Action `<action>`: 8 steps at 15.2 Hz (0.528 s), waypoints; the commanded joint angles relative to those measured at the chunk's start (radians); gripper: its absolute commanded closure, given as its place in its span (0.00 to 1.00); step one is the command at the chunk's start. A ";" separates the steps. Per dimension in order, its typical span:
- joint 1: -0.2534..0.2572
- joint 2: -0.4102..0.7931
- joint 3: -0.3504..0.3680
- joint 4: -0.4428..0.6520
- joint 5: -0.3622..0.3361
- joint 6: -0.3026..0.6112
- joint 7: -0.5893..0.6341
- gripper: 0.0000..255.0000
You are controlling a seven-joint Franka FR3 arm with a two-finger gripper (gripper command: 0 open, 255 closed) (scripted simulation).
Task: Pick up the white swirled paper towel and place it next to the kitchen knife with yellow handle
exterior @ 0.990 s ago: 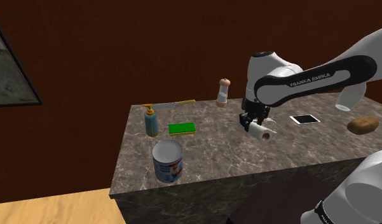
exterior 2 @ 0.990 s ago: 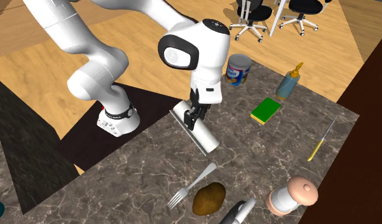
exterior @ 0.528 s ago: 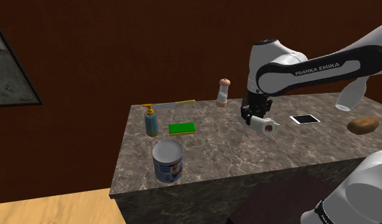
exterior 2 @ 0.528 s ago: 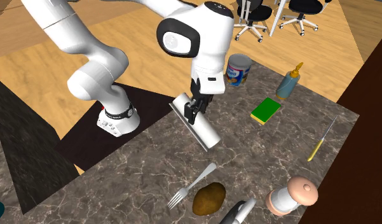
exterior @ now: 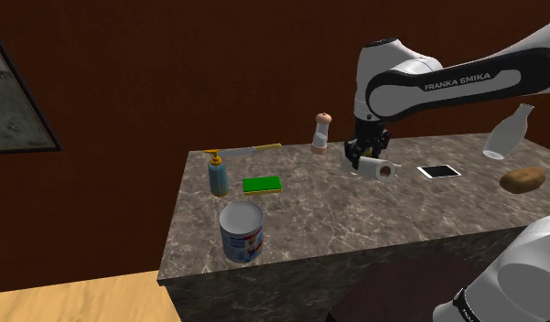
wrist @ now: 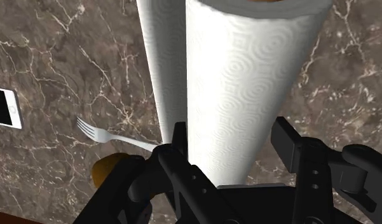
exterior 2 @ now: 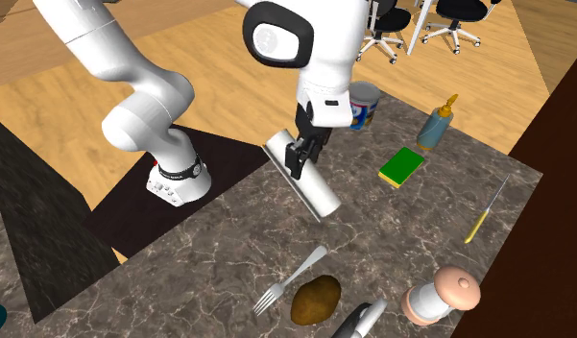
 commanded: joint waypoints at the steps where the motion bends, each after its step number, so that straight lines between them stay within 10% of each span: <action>1: 0.001 0.075 0.012 0.073 -0.003 -0.001 0.017 1.00; 8: 0.010 0.352 0.049 0.372 -0.032 -0.035 0.077 1.00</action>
